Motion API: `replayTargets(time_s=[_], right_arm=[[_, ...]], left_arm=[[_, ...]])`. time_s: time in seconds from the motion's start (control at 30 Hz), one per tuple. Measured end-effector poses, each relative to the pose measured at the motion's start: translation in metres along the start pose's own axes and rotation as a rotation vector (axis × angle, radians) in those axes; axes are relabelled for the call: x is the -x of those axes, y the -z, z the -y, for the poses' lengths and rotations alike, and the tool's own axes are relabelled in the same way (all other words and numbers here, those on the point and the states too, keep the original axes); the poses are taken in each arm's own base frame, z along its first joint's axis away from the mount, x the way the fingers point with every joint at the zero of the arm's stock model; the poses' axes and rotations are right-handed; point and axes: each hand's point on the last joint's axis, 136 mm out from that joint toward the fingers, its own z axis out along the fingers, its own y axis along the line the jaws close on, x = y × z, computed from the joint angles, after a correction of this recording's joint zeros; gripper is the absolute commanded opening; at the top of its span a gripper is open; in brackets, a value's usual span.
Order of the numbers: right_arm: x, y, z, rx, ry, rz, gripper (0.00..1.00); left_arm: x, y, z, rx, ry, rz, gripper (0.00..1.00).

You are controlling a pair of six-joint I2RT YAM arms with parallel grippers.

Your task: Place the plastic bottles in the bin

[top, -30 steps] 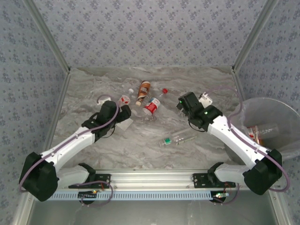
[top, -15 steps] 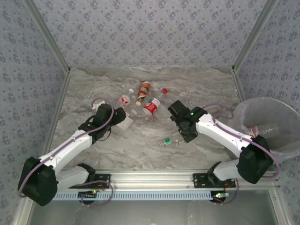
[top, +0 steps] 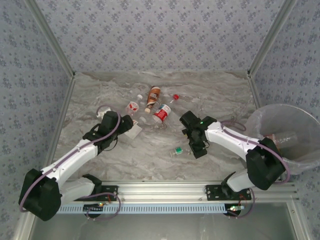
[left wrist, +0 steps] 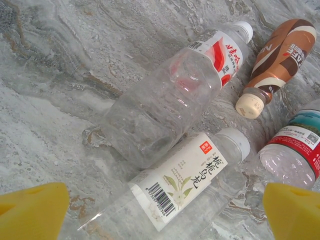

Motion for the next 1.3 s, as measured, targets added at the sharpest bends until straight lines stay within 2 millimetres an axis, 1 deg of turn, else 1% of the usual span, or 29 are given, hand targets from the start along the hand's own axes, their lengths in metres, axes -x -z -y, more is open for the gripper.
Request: replayTargets(time_s=[0.17, 0.33, 0.5, 0.73, 1.1, 1.3], right_arm=[[0.005, -0.009, -0.004, -0.007, -0.007, 0.006, 0.97], [0.004, -0.021, -0.004, -0.031, 0.009, 0.010, 0.94], [0.003, -0.028, -0.005, -0.040, 0.014, 0.006, 0.91], [0.002, -0.040, 0.002, -0.041, -0.009, -0.003, 0.85], [0.002, -0.040, -0.001, -0.026, -0.017, -0.002, 0.72], [0.006, -0.033, -0.007, 0.017, -0.001, 0.034, 0.66]], left_arm=[[0.000, 0.000, 0.000, 0.001, -0.001, -0.001, 0.99], [-0.002, 0.000, -0.003, 0.011, -0.004, -0.010, 0.99], [-0.003, 0.000, -0.004, 0.016, -0.005, -0.014, 0.99], [-0.006, -0.003, -0.005, 0.021, -0.007, -0.026, 0.99], [-0.007, -0.004, -0.005, 0.018, -0.006, -0.033, 1.00], [-0.010, -0.006, -0.005, 0.024, -0.008, -0.043, 1.00]])
